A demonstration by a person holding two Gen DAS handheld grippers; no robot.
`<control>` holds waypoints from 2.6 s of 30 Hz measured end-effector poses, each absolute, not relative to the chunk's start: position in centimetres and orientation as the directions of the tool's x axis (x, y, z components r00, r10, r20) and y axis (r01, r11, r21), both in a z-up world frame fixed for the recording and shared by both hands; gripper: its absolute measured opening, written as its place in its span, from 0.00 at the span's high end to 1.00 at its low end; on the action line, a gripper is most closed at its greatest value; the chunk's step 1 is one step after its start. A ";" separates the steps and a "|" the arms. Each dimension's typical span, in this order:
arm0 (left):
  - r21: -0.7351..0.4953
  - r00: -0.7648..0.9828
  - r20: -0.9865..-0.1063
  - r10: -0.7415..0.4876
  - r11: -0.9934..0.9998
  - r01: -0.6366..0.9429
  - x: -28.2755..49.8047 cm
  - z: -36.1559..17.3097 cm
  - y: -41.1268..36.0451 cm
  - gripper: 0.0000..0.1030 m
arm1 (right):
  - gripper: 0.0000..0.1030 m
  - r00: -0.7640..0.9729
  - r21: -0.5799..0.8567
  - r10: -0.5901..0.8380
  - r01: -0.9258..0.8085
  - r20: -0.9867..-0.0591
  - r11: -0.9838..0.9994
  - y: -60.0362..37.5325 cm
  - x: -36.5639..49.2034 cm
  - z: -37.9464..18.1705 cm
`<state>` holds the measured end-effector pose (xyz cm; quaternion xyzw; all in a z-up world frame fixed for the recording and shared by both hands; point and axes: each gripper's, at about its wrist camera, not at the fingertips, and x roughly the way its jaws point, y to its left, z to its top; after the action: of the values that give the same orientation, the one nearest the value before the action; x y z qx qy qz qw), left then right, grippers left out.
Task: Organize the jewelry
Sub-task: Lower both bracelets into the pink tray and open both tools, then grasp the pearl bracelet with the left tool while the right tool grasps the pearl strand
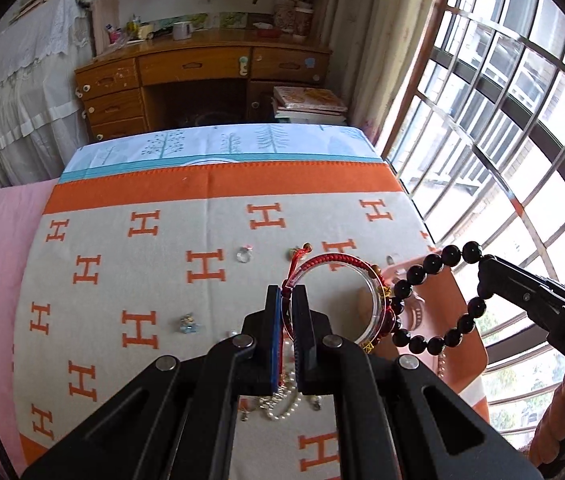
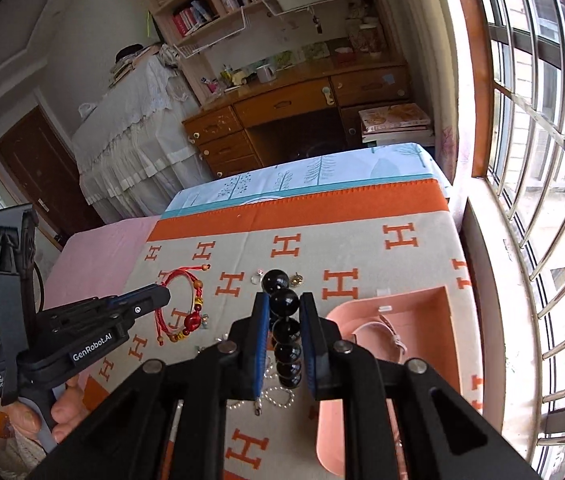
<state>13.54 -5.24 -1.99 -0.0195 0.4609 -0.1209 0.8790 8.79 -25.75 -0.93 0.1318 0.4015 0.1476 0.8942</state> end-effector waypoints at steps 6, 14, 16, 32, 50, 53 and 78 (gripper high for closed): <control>-0.142 0.486 -0.826 -0.285 0.940 0.310 12.3 -3.5 -11.4 0.97 | 0.85 0.641 0.330 0.302 -0.080 -0.706 0.941 -29.4 5.8 -3.1; -0.130 0.418 -0.857 -0.302 0.911 0.391 11.4 -6.2 -16.6 0.97 | 0.85 0.555 0.388 0.354 -0.061 -0.752 0.920 -31.5 4.7 -7.7; -0.122 0.408 -0.864 -0.295 0.909 0.400 11.3 -6.9 -17.3 0.97 | 0.85 0.534 0.392 0.359 -0.056 -0.765 0.918 -31.6 4.7 -8.9; -0.068 0.355 -0.898 -0.259 0.880 0.469 10.1 -10.2 -20.2 0.89 | 0.64 0.557 0.300 0.214 0.067 -0.802 0.951 -32.8 3.7 -11.4; -0.004 0.479 -0.850 -0.218 0.912 0.409 7.9 -7.6 -16.8 0.33 | 0.64 0.604 0.339 0.234 0.064 -0.762 0.939 -32.1 2.6 -10.4; 0.007 0.503 -0.839 -0.207 0.921 0.390 7.3 -6.9 -15.4 0.33 | 0.64 0.616 0.344 0.241 0.052 -0.750 0.938 -31.7 2.3 -10.1; 0.058 0.526 -0.850 -0.040 0.984 0.170 3.3 -10.0 0.5 0.26 | 0.64 0.582 0.318 0.354 -0.167 -0.732 0.933 -22.6 2.4 -9.0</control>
<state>3.30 0.47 -9.95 0.0670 0.4831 -0.0602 0.8709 2.43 -22.59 -9.04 0.1078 0.4325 0.1474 0.8830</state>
